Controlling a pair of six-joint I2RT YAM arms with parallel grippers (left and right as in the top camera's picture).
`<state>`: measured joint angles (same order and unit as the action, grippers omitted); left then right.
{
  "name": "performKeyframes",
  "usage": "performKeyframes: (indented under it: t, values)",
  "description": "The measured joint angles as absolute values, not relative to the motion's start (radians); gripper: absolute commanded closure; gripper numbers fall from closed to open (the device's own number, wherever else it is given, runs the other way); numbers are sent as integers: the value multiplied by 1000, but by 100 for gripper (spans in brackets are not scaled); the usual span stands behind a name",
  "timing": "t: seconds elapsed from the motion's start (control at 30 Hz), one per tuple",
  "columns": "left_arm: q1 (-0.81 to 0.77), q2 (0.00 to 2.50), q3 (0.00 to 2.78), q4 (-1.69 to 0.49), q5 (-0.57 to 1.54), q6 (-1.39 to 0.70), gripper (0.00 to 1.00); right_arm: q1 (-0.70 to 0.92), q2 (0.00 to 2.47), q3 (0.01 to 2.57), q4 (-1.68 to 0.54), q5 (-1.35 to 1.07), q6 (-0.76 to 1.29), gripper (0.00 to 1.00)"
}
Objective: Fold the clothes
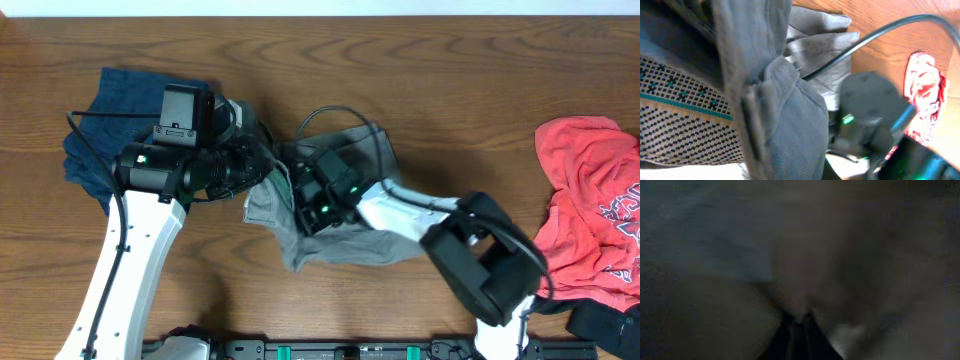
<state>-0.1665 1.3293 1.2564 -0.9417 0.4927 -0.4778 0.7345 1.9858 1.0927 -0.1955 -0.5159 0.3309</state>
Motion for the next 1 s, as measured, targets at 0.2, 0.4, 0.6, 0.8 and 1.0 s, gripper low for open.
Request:
performKeyframes:
  t: [0.2,0.4,0.6,0.8,1.0]
  values:
    - [-167,1329,1256,-946,499,-479,94,494,1792,1094,-384,-479,303,86]
    - [-167,1330,1256,-947,499,-483,94,313,1700,1105,-646,-425,212,91]
    - [-205,1333,1256,-936,498,-485,94,278,1759,1091,-763,-377,109,93]
    - [-300,1357,1256,-896,498,-492,94,279,1831,1045,-730,-279,107,94]
    - [-395,1411,1256,-807,498,-521,94,281,1842,1049,-725,-269,138,95]
